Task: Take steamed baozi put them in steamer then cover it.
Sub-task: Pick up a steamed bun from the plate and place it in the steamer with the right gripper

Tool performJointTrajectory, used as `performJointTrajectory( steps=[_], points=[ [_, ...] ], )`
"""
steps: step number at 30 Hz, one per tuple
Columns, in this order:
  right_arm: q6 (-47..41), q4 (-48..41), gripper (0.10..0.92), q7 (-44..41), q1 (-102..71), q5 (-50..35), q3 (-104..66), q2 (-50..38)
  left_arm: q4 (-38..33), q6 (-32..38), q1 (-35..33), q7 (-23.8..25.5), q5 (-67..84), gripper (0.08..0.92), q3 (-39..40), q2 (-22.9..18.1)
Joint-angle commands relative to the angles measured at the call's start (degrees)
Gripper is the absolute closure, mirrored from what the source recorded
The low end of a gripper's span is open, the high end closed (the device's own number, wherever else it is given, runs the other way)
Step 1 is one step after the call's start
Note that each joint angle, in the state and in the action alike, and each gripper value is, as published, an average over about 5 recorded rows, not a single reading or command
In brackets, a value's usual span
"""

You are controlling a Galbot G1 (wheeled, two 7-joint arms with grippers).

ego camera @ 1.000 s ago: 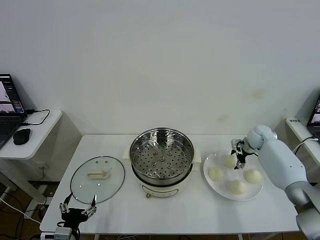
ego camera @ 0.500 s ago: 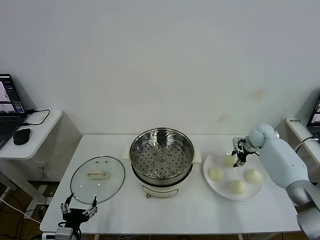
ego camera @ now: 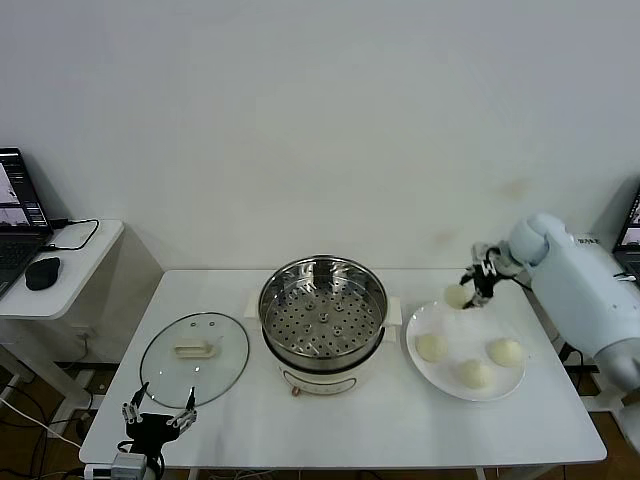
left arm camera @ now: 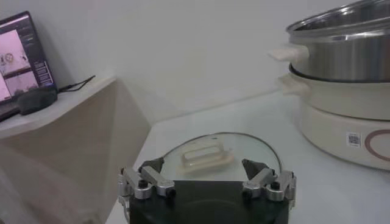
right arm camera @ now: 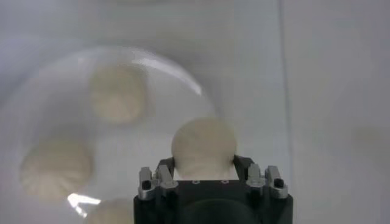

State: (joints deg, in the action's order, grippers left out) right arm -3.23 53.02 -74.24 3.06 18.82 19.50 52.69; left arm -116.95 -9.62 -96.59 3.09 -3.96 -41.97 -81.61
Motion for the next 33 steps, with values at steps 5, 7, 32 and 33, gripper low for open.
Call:
performJointTrajectory(
  steps=[5,7,32,33],
  points=[
    [0.0,1.3,0.414,-4.3,15.2,-14.7,10.5,4.3,-0.1,0.0,0.2,-0.2,0.5,0.177,-0.2,0.3],
    [1.0,0.1,0.414,-5.6,17.2,-16.5,12.0,7.0,0.0,0.0,0.2,-0.3,0.8,0.177,-0.3,0.5],
    [49.0,-1.3,0.406,-5.7,17.7,7.1,18.0,26.3,0.8,0.3,-0.4,-1.0,1.1,0.177,-0.7,0.6],
    [49.8,-1.6,0.406,-5.0,17.5,9.1,17.9,26.9,0.8,0.3,-0.4,-1.0,1.0,0.177,-0.6,0.5]
  ],
)
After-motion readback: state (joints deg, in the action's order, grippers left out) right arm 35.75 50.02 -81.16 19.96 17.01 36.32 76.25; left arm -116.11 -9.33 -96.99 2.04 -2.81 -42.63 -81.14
